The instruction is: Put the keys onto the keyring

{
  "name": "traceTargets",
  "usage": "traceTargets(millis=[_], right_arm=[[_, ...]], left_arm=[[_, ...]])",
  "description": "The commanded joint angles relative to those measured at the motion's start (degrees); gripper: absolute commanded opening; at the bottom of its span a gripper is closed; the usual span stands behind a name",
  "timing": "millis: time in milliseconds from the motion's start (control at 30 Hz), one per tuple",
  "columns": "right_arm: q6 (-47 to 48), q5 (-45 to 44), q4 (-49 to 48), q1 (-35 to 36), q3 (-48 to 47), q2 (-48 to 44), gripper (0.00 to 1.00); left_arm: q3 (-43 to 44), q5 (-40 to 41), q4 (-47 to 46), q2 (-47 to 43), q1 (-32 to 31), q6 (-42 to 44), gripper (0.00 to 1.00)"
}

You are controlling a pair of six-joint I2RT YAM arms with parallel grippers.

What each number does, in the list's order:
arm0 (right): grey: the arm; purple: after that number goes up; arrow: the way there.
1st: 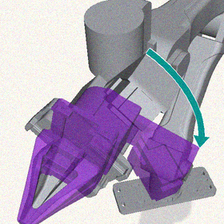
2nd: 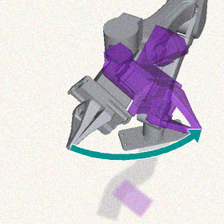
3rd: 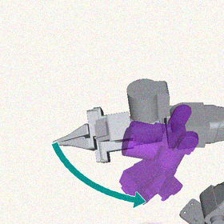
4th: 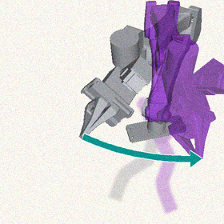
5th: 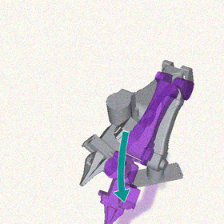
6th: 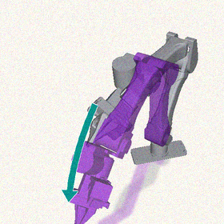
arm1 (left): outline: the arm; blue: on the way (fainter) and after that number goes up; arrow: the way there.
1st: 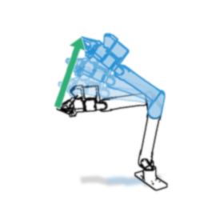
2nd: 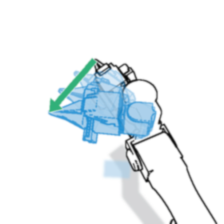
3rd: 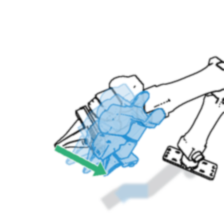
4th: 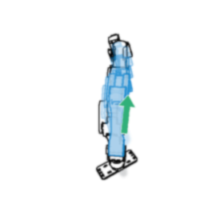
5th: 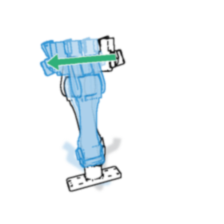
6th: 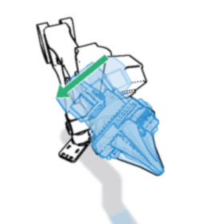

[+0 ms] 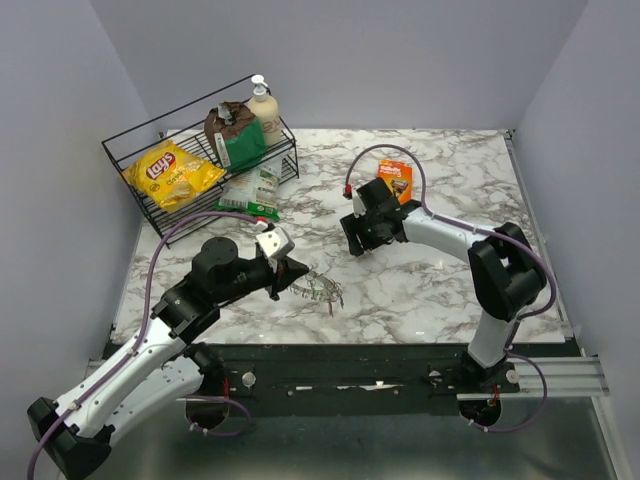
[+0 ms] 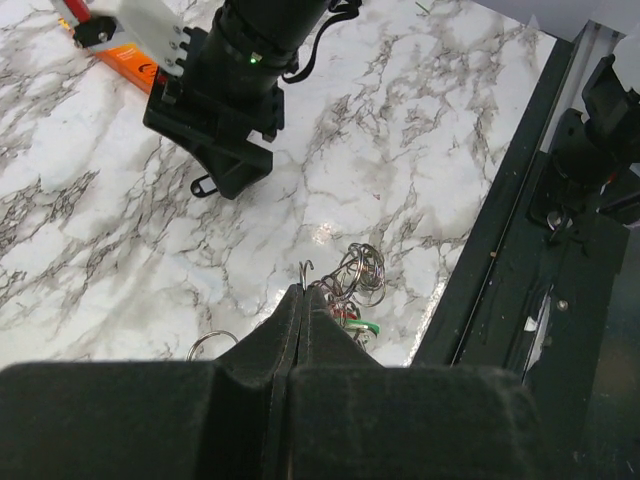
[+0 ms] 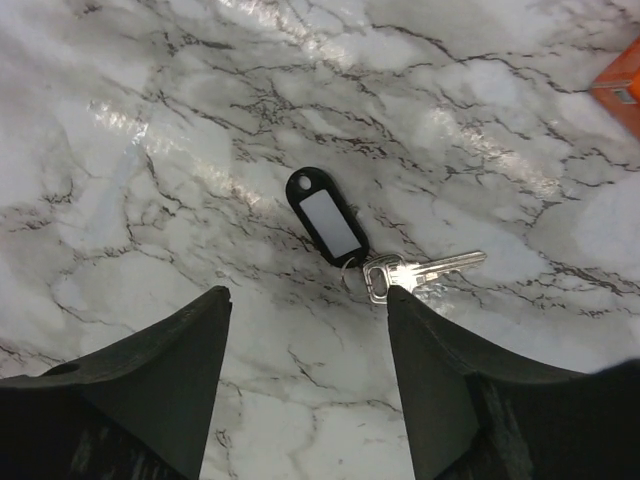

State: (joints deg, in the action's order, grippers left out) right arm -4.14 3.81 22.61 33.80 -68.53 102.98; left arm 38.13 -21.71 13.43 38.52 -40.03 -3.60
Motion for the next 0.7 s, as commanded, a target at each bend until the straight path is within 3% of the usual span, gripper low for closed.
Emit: traceTargets(millis=[0, 400, 667], right_arm=[[1.51, -6.54, 4.72, 0.56, -3.80, 4.24, 0.67], [-0.87, -6.80, 5.43, 0.48, -6.00, 8.11, 0.60], [-0.96, -4.43, 5.51, 0.48, -5.47, 8.82, 0.34]], left_arm=[[1.51, -2.72, -1.83, -0.29, 0.74, 0.70, 0.00], [-2.27, -3.33, -11.40, 1.11, 0.66, -8.52, 0.00], [-4.73, -1.93, -17.30, 1.73, 0.74, -10.47, 0.00]])
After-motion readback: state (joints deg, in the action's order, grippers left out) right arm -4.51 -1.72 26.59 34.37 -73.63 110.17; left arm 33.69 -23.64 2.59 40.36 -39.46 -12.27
